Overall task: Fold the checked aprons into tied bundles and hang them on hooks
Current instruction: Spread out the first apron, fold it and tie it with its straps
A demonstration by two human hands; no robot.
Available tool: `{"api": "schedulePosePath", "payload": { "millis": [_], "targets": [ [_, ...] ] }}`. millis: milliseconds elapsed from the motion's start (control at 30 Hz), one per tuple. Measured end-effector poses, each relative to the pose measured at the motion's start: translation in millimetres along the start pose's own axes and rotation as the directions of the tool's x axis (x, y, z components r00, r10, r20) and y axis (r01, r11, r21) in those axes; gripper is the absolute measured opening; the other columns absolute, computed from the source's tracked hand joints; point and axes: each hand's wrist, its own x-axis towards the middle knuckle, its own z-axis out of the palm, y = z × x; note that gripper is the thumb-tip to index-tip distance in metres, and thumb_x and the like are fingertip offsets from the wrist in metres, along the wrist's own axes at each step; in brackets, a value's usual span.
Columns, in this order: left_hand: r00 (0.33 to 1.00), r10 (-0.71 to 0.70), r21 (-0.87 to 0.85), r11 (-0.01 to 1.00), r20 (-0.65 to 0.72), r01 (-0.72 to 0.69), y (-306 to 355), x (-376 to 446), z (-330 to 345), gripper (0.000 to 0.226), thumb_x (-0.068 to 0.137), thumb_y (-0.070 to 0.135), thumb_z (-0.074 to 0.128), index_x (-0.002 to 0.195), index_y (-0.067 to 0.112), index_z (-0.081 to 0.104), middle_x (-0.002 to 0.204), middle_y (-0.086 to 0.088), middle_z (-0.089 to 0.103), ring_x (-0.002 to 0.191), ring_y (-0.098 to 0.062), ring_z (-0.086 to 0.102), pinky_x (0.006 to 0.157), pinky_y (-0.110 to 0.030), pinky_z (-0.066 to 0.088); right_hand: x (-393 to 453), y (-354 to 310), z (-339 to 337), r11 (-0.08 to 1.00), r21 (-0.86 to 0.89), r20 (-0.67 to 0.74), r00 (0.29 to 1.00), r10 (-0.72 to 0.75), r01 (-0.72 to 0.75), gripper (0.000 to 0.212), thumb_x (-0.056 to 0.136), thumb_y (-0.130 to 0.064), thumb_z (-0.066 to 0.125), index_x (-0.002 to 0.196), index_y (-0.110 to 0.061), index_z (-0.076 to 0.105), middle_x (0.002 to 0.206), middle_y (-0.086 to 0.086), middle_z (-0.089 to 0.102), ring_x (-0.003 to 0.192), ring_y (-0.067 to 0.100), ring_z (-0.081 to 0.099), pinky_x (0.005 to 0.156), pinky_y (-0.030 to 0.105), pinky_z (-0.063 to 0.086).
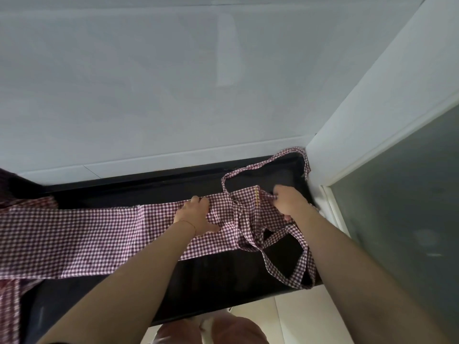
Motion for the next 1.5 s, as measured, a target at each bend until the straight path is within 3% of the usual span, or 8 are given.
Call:
{"api": "schedulePosePath", "payload": {
  "millis": [200, 333, 433, 567, 767, 967, 1167, 1500],
  "targets": [
    [0.997, 0.018, 0.009, 1.000, -0.074, -0.018, 4.1, -2.4, 2.0, 0.080, 0.080, 0.059, 0.070, 0.142, 0.024, 0.034, 0.146, -0.010, 0.038, 0.133, -0.030, 0.042, 0.105, -0.048, 0.045, -3.4, -5.9, -24.5, 0.966, 0.053, -0.429, 0.867, 0.252, -0.255, 0.027, 0.100, -0.007, 0.048, 0.126, -0.004, 0.045, 0.112, 0.019, 0.065, 0.096, 0.034, 0.065, 0.068, 0.037, 0.045],
    [0.972, 0.159, 0.006, 0.987, -0.172, -0.160, 15.3, -6.6, 11.1, 0.086, 0.083, 0.063, 0.065, 0.152, 0.034, 0.022, 0.156, -0.008, 0.023, 0.145, -0.030, 0.023, 0.116, -0.052, 0.031, -13.4, -37.5, 0.2, 0.997, -0.013, -0.553, 0.830, -0.074, 0.080, 0.062, 0.094, -0.016, 0.059, 0.146, -0.012, 0.025, 0.114, 0.014, 0.055, 0.084, 0.022, 0.060, 0.064, 0.033, 0.053],
    [0.963, 0.168, 0.038, 0.986, -0.210, -0.164, 16.3, -10.0, 19.0, 0.091, 0.084, 0.069, 0.058, 0.155, 0.034, 0.014, 0.164, -0.005, 0.009, 0.151, -0.031, 0.006, 0.121, -0.055, 0.017, -27.4, -59.0, 42.4, 0.895, -0.175, -0.467, 0.765, -0.443, 0.411, 0.055, 0.098, -0.040, 0.046, 0.145, -0.015, 0.033, 0.126, 0.008, 0.054, 0.105, 0.019, 0.056, 0.086, 0.035, 0.052],
    [0.985, 0.070, 0.127, 0.991, -0.160, -0.050, 5.7, -12.1, 28.5, 0.108, 0.078, 0.085, 0.045, 0.156, 0.036, -0.010, 0.164, -0.004, -0.020, 0.149, -0.041, -0.019, 0.115, -0.068, -0.002, -25.5, -49.7, 70.5, 0.862, -0.264, -0.112, 0.874, -0.473, 0.433, 0.068, 0.097, -0.044, 0.049, 0.156, -0.033, 0.016, 0.164, 0.005, 0.019, 0.152, 0.026, 0.014, 0.122, 0.053, 0.020],
    [0.988, 0.094, 0.153, 0.985, -0.121, -0.075, -2.5, -12.8, 43.0, 0.102, 0.077, 0.092, 0.023, 0.152, 0.041, -0.023, 0.159, -0.002, -0.034, 0.147, -0.040, -0.026, 0.113, -0.070, -0.005, -14.8, -10.9, 46.6, 0.890, -0.352, -0.173, 0.915, -0.365, 0.289, 0.057, 0.100, -0.035, 0.050, 0.152, -0.039, 0.028, 0.159, 0.010, 0.028, 0.147, 0.032, 0.025, 0.118, 0.050, 0.025],
    [0.933, 0.089, -0.030, 0.994, -0.348, -0.106, 3.9, -20.3, 35.3, 0.059, 0.102, 0.057, 0.021, 0.157, 0.036, 0.011, 0.167, 0.000, 0.001, 0.153, -0.026, -0.006, 0.122, -0.056, 0.003, -20.5, -43.7, 23.1, 0.867, -0.492, -0.339, 0.934, -0.109, -0.077, 0.051, 0.094, -0.028, 0.046, 0.141, -0.007, 0.049, 0.159, 0.022, 0.025, 0.148, 0.045, 0.016, 0.117, 0.058, 0.019],
    [0.967, -0.135, -0.035, 0.991, -0.217, 0.130, -56.6, -26.6, 44.6, 0.076, 0.092, 0.077, 0.014, 0.152, 0.044, -0.019, 0.163, 0.000, -0.024, 0.147, -0.039, -0.025, 0.113, -0.070, -0.005, -30.0, -86.5, 77.6, 0.820, -0.311, -0.145, 0.828, -0.541, 0.481, 0.058, 0.104, -0.046, 0.033, 0.157, -0.028, 0.020, 0.165, 0.008, 0.017, 0.153, 0.029, 0.010, 0.123, 0.052, 0.015],
    [0.857, -0.457, -0.199, 0.887, -0.238, 0.417, -170.9, -75.0, 68.6, 0.082, 0.083, 0.079, 0.004, 0.152, 0.042, -0.020, 0.164, -0.004, -0.021, 0.149, -0.039, -0.018, 0.118, -0.064, -0.003, -23.5, -86.7, 95.8, 0.885, -0.319, -0.198, 0.889, -0.412, 0.339, 0.063, 0.103, -0.044, 0.033, 0.158, -0.020, 0.017, 0.168, 0.004, 0.004, 0.155, 0.019, -0.001, 0.125, 0.045, 0.005]
  ]
}}
